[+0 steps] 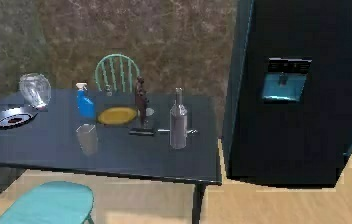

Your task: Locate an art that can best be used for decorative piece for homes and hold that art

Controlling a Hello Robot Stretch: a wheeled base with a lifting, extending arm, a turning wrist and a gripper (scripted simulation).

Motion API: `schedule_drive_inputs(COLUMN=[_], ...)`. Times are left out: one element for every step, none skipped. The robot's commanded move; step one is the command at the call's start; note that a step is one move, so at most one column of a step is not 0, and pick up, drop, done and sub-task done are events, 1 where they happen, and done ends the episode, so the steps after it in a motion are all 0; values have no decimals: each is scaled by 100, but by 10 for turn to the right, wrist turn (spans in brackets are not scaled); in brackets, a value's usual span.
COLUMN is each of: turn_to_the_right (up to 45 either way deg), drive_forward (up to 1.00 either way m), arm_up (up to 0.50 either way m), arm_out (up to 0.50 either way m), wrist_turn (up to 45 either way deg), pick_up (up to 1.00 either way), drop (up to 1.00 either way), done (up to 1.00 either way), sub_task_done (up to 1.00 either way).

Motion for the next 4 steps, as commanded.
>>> schedule_drive_inputs(turn_to_the_right=[-450, -450, 450, 450], drive_forward=[0, 0, 0, 0], arm_up=[0, 0, 0, 0], arm_out=[0, 0, 0, 0], wrist_turn=[0, 0, 0, 0], pick_up=[0, 0, 0, 0], drop=[0, 0, 0, 0], done=[0, 0, 0, 0], sub_task_done=[0, 0, 0, 0])
